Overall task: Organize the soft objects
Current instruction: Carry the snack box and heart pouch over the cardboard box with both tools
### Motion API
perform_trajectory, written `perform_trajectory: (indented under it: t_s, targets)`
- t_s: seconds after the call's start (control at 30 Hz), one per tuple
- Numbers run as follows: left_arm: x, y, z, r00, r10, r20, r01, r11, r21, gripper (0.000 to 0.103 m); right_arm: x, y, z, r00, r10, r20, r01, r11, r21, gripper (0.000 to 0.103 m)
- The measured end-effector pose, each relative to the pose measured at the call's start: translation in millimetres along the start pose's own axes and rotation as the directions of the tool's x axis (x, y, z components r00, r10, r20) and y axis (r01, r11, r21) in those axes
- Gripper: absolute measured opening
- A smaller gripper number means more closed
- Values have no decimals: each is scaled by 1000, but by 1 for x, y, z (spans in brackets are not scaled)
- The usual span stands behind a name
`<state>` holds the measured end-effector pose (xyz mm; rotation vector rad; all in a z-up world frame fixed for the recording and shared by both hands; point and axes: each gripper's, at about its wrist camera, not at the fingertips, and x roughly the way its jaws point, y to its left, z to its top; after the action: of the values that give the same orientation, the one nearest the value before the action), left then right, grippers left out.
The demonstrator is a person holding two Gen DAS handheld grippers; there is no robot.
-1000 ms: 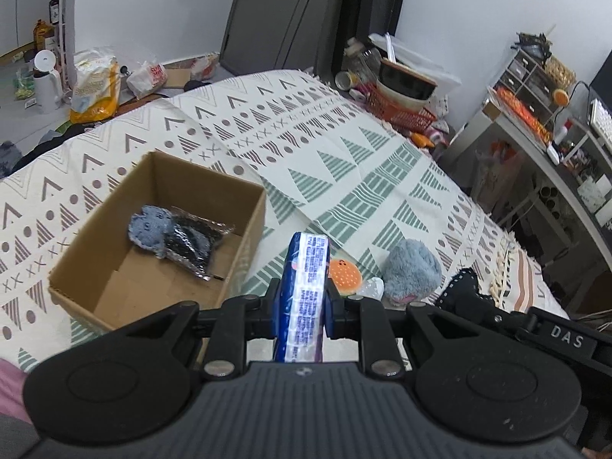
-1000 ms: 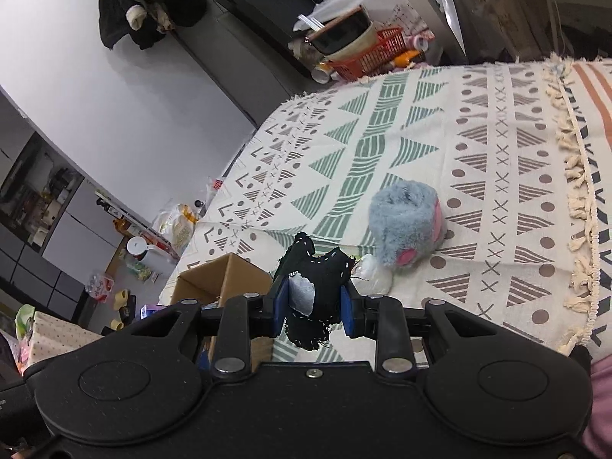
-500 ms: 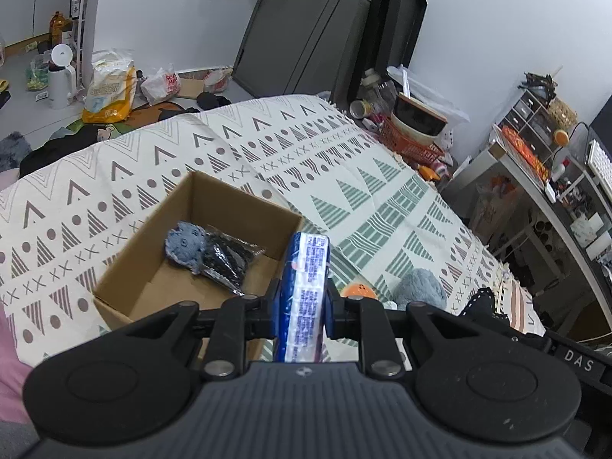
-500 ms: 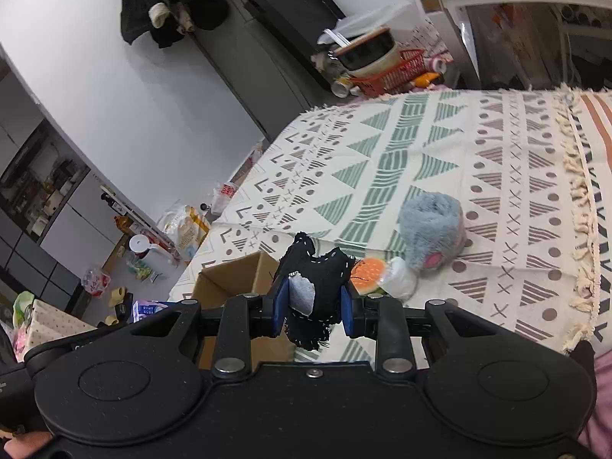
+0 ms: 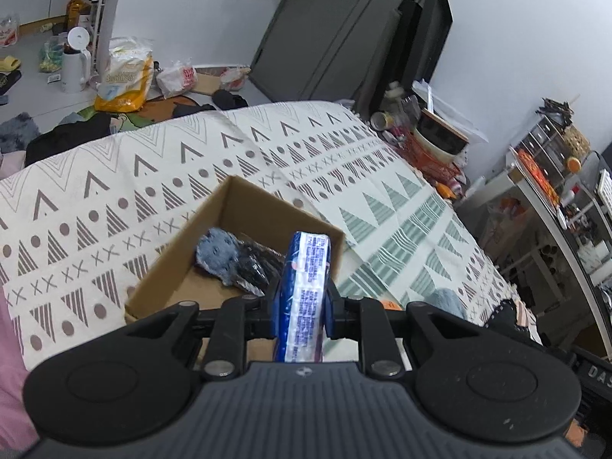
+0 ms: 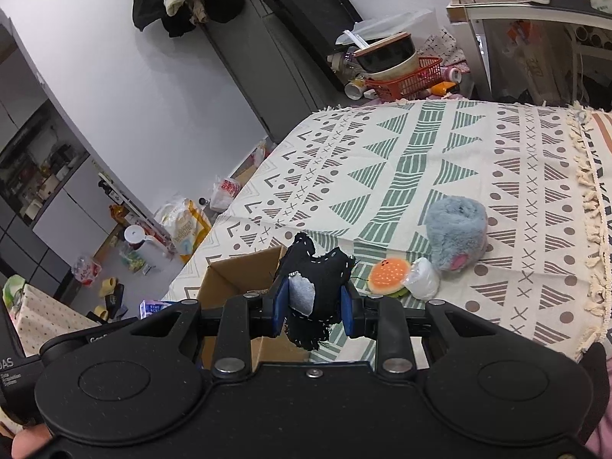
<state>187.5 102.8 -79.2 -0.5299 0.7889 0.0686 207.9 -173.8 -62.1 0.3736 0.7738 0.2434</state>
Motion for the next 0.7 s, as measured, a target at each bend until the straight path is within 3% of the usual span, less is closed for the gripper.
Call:
perform_trajectory:
  t_s: [0.43,0.7]
  targets:
    - [42,43,3,999,-13,-52,9,996,-88,20,28,32,-6,999,25,-32,-27,998,-49,28]
    - [64,56,0,996,34,-85,-42,994,-100,21,61,46,-16,995,35,-95,-42,997,-67,28]
